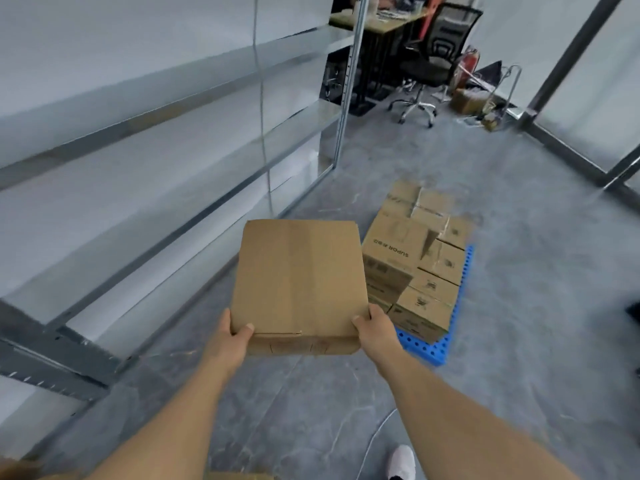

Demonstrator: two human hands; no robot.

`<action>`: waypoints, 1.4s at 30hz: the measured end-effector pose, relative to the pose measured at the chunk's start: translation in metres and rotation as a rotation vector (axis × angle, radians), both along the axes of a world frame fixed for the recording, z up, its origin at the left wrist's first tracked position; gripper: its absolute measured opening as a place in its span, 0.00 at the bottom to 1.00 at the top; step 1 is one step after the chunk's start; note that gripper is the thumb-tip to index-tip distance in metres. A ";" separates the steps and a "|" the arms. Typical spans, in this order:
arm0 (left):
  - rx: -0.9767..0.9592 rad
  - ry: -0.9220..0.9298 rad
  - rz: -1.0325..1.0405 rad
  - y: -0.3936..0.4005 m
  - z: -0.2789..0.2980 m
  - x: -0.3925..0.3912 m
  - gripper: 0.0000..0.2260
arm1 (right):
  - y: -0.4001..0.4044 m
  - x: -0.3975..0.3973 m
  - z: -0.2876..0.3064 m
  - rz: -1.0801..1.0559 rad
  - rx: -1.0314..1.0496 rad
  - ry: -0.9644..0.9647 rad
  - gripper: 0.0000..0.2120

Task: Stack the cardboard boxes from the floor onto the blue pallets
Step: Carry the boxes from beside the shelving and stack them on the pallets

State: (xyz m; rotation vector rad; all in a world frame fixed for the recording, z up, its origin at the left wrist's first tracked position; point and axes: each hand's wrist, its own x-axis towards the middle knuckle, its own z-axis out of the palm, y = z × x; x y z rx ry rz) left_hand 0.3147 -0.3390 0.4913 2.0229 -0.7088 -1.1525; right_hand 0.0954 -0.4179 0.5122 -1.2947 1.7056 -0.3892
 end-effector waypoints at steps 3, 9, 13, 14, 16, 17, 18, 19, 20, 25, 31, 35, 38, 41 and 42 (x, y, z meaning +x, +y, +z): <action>-0.031 0.005 -0.065 -0.026 0.008 -0.039 0.26 | -0.008 -0.045 0.004 -0.087 -0.025 -0.032 0.16; -0.043 -0.045 -0.223 -0.091 0.022 -0.141 0.24 | -0.045 -0.156 0.009 -0.242 -0.061 -0.072 0.15; -0.046 -0.060 -0.305 -0.139 0.028 -0.221 0.26 | -0.073 -0.237 0.008 -0.324 -0.064 -0.061 0.16; -0.047 -0.061 -0.324 -0.152 0.028 -0.242 0.27 | -0.080 -0.257 0.007 -0.337 -0.061 -0.055 0.16; -0.040 -0.073 -0.358 -0.177 0.028 -0.280 0.27 | -0.095 -0.295 0.003 -0.368 -0.061 -0.063 0.15; -0.035 -0.082 -0.374 -0.188 0.027 -0.297 0.27 | -0.103 -0.312 0.001 -0.385 -0.062 -0.064 0.15; -0.029 -0.086 -0.394 -0.200 0.024 -0.313 0.27 | -0.110 -0.328 -0.001 -0.398 -0.062 -0.060 0.16; -0.024 -0.089 -0.416 -0.210 0.021 -0.328 0.27 | -0.116 -0.342 -0.004 -0.410 -0.059 -0.051 0.16; -0.020 -0.089 -0.435 -0.219 0.018 -0.340 0.27 | -0.121 -0.355 -0.006 -0.422 -0.052 -0.041 0.16; 0.019 -0.147 -0.524 -0.254 0.007 -0.380 0.28 | -0.138 -0.394 -0.021 -0.506 -0.001 -0.042 0.17; 0.082 -0.233 -0.698 -0.304 -0.029 -0.400 0.29 | -0.162 -0.412 -0.054 -0.627 -0.028 -0.051 0.14; 0.103 -0.342 -0.775 -0.328 -0.076 -0.420 0.28 | -0.180 -0.427 -0.097 -0.661 -0.063 -0.047 0.05; 0.134 -0.532 -0.842 -0.347 -0.114 -0.430 0.28 | -0.195 -0.434 -0.141 -0.649 -0.062 -0.034 0.06; 0.110 -0.746 -0.907 -0.372 -0.153 -0.433 0.27 | -0.217 -0.440 -0.188 -0.636 -0.040 -0.052 0.06; 0.107 -0.802 -0.925 -0.381 -0.167 -0.433 0.27 | -0.226 -0.442 -0.205 -0.629 -0.042 -0.059 0.07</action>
